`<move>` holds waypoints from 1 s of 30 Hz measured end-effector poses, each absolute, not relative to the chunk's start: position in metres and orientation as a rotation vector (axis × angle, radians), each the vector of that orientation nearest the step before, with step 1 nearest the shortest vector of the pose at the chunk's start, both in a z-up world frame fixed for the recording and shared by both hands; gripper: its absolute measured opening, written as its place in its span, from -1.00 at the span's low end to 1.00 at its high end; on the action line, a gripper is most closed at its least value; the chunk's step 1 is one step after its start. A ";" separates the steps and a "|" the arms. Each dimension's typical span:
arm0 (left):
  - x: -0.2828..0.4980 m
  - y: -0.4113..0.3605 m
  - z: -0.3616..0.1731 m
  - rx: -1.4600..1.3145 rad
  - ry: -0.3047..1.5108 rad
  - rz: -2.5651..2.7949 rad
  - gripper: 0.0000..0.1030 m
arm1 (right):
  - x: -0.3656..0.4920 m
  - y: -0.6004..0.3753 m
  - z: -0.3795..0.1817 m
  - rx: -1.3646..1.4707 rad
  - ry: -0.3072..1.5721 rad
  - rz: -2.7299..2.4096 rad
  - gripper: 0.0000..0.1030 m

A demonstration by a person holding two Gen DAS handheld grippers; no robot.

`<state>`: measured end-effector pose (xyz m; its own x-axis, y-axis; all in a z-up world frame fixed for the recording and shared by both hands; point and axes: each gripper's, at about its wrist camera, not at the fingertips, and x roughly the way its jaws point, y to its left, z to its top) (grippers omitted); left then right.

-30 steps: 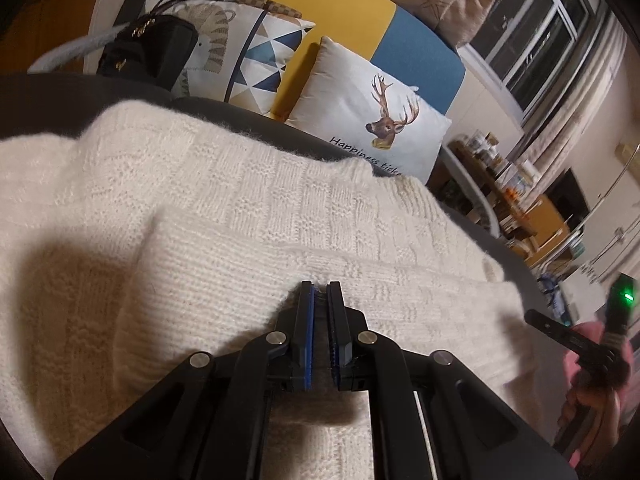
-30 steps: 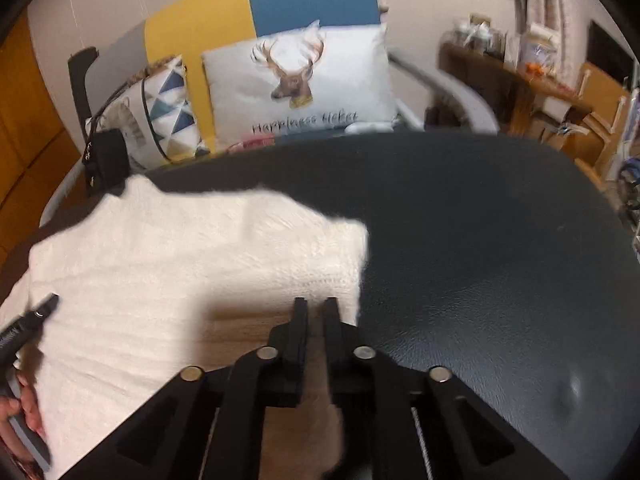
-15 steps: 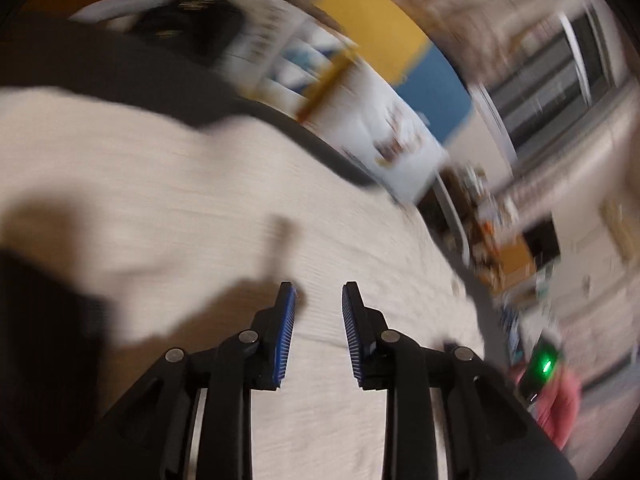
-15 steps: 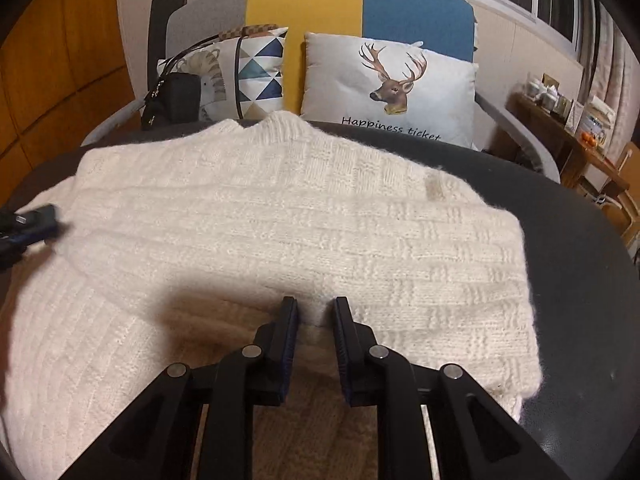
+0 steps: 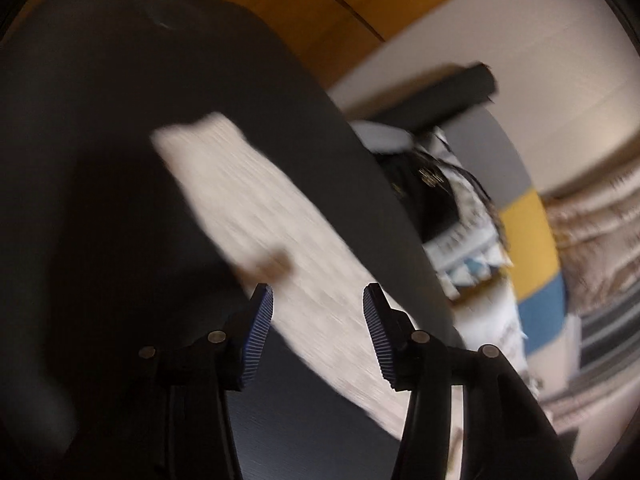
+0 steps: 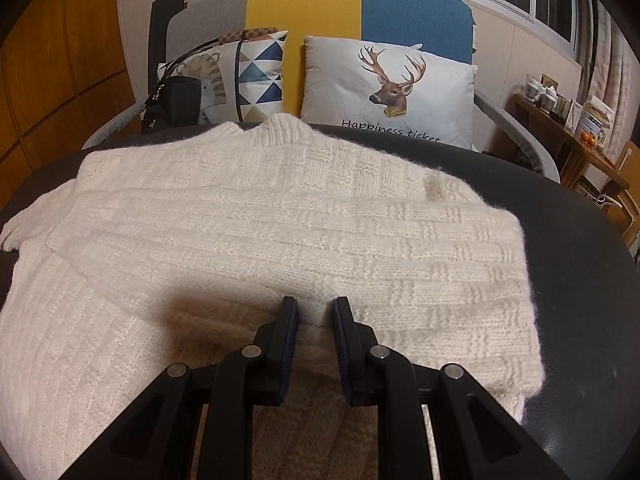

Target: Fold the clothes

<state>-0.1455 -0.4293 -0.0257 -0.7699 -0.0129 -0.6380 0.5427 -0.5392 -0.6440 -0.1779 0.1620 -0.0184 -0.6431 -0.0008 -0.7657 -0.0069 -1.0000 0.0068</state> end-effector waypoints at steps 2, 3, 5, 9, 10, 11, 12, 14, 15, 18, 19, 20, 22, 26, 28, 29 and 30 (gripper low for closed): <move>-0.141 -0.442 -0.028 0.815 1.250 -2.308 0.01 | -0.179 0.161 -0.019 -1.324 0.011 2.844 -0.66; -0.141 -0.447 -0.029 0.816 1.233 -2.290 0.08 | -0.179 0.161 -0.019 -1.324 0.010 2.844 -0.66; -0.143 -0.458 -0.032 0.819 1.209 -2.259 0.10 | -0.179 0.161 -0.019 -1.324 0.009 2.843 -0.66; -0.146 -0.475 -0.045 0.825 1.257 -2.206 0.12 | -0.178 0.161 -0.019 -1.323 0.002 2.840 -0.66; -0.147 -0.479 -0.048 0.828 1.280 -2.191 0.12 | -0.179 0.160 -0.019 -1.323 -0.002 2.839 -0.66; -0.147 -0.483 -0.052 0.816 1.305 -2.192 0.12 | -0.179 0.160 -0.019 -1.322 -0.007 2.838 -0.66; -0.147 -0.485 -0.053 0.788 1.319 -2.198 0.13 | -0.179 0.160 -0.019 -1.322 -0.010 2.838 -0.66; -0.149 -0.489 -0.056 0.763 1.347 -2.194 0.13 | -0.179 0.160 -0.019 -1.322 -0.011 2.837 -0.66; -0.150 -0.492 -0.057 0.750 1.365 -2.193 0.13 | -0.179 0.160 -0.019 -1.321 -0.010 2.838 -0.65; -0.155 -0.497 -0.061 0.715 1.423 -2.172 0.13 | -0.179 0.160 -0.019 -1.321 -0.012 2.838 -0.66; -0.156 -0.498 -0.062 0.708 1.426 -2.166 0.12 | -0.179 0.160 -0.019 -1.321 -0.014 2.837 -0.66; -0.158 -0.499 -0.062 0.702 1.429 -2.159 0.12 | -0.179 0.160 -0.019 -1.320 -0.016 2.837 -0.65; -0.168 -0.496 -0.058 0.744 1.353 -2.166 0.12 | -0.179 0.160 -0.019 -1.320 -0.020 2.836 -0.66; -0.189 -0.488 -0.052 0.870 1.147 -2.163 -0.32 | -0.180 0.159 -0.019 -1.318 -0.027 2.834 -0.66; -0.195 -0.489 -0.051 0.896 1.095 -2.151 -0.60 | -0.180 0.159 -0.019 -1.318 -0.031 2.833 -0.65; -0.195 -0.491 -0.053 0.904 1.098 -2.159 -0.70 | -0.180 0.159 -0.019 -1.318 -0.031 2.833 -0.65; -0.194 -0.492 -0.054 0.900 1.118 -2.168 -0.81 | -0.180 0.159 -0.019 -1.318 -0.029 2.834 -0.65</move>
